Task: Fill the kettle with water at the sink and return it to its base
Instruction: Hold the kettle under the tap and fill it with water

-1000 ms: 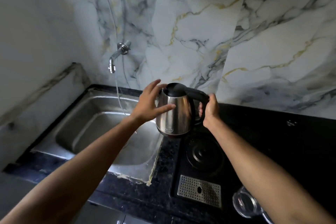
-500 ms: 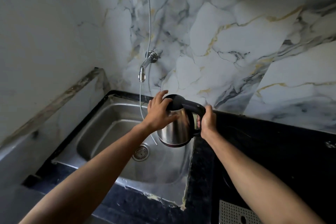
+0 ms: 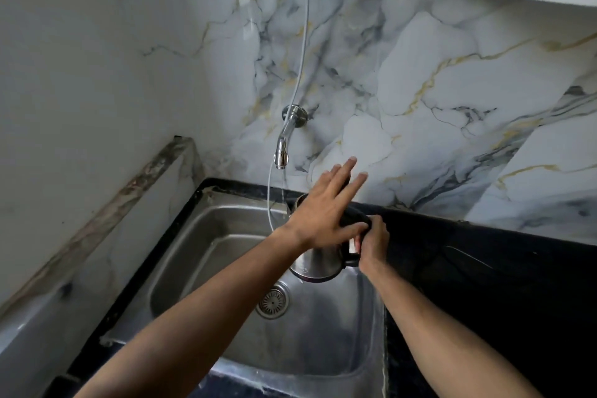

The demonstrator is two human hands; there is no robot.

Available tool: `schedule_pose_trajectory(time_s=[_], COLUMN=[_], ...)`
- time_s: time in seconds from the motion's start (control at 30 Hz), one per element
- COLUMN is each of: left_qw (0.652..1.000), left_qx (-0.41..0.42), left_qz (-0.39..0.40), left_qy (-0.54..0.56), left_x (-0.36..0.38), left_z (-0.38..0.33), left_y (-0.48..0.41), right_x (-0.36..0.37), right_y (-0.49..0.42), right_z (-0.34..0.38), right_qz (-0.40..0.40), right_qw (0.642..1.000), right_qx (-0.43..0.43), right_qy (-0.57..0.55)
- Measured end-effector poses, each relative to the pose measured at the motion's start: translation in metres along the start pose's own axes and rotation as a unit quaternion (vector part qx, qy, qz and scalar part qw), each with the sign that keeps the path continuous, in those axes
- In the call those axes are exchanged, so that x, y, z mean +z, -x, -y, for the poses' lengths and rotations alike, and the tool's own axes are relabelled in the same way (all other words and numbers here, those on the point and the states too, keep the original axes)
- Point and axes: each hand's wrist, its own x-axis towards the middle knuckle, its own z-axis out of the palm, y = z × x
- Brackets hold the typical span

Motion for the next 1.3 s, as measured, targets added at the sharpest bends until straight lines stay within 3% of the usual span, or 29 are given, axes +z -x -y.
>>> schedule_pose_trajectory(time_s=[0.07,0.17,0.23,0.33,0.7,1.07,1.23,1.3], left_qw=[0.995,0.948,0.910,0.891,0.899,0.911,0.912,0.897], left_qx=[-0.043,-0.217,-0.343,-0.436,-0.430,-0.405,-0.394,-0.405], left_qz=[-0.021,-0.135,-0.165,-0.099,-0.059,0.023,0.033,0.014], left_qy=[0.084,0.189,0.162,0.082,-0.059,0.070,0.114,0.180], left_x=[-0.004,-0.017,-0.026,-0.033,-0.017,-0.038,-0.043,-0.047], left_z=[0.012,0.050,0.087,0.128,0.148,0.183,0.191,0.193], left_y=[-0.008,-0.014,-0.018,-0.024,-0.058,-0.052,-0.048,-0.044], right_x=[0.012,0.029,0.038,0.049,0.083,0.096,0.096,0.097], right_y=[-0.004,-0.012,-0.019,-0.030,-0.073,-0.085,-0.083,-0.081], right_z=[-0.004,-0.006,-0.007,-0.009,-0.029,-0.038,-0.034,-0.033], right_qz=[0.004,0.016,0.024,0.031,0.074,0.126,0.135,0.133], right_qw=[1.000,0.999,0.999,0.998,0.994,0.990,0.989,0.989], right_qx=[0.009,0.027,0.040,0.054,0.084,0.065,0.061,0.059], right_qy=[0.000,0.007,0.012,0.008,0.010,0.017,0.018,0.019])
